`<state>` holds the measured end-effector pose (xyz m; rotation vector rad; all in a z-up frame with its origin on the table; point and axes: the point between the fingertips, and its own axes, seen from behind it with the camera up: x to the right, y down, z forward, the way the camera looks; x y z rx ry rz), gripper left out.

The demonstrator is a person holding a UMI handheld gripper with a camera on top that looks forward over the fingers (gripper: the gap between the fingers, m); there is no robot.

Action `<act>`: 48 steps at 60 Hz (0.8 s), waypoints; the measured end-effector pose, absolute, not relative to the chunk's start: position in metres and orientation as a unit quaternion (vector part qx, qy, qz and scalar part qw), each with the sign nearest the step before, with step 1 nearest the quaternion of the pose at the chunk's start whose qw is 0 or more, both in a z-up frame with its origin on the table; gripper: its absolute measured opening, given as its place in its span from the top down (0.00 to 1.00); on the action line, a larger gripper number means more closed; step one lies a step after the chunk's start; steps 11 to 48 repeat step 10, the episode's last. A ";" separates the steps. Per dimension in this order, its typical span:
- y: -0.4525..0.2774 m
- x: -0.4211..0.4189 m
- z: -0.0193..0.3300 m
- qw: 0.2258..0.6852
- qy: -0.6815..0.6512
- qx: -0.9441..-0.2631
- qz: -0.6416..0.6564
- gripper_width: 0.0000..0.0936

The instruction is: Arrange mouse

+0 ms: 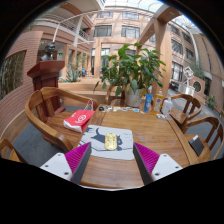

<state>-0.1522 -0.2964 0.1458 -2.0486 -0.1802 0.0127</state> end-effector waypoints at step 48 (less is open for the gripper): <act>-0.310 -0.151 0.149 0.518 -0.071 -0.852 0.007 0.09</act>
